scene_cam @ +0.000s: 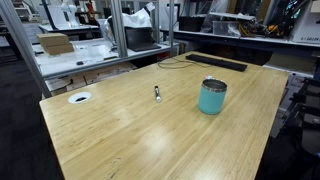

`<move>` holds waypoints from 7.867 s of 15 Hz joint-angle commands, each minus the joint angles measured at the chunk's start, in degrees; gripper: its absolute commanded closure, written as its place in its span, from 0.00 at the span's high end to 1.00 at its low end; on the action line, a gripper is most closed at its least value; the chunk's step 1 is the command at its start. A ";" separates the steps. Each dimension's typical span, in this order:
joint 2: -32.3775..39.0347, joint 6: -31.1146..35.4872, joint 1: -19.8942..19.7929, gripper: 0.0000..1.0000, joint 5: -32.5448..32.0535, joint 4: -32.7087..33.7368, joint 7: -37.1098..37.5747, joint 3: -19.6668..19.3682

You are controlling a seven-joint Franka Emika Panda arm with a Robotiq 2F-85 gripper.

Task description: Put the black marker inside the thermos

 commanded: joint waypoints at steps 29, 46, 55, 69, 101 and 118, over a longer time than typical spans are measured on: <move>38.10 6.71 11.21 1.00 7.29 27.91 55.76 23.63; 56.94 6.33 20.09 1.00 7.89 42.83 69.95 22.59; 77.03 -3.03 24.97 1.00 5.43 68.92 74.63 21.48; 88.96 -7.36 25.24 1.00 10.45 87.66 68.25 24.01; 99.35 -5.89 25.12 0.36 10.77 93.39 67.63 23.77; 96.36 -5.87 26.41 0.05 8.69 91.72 73.88 22.22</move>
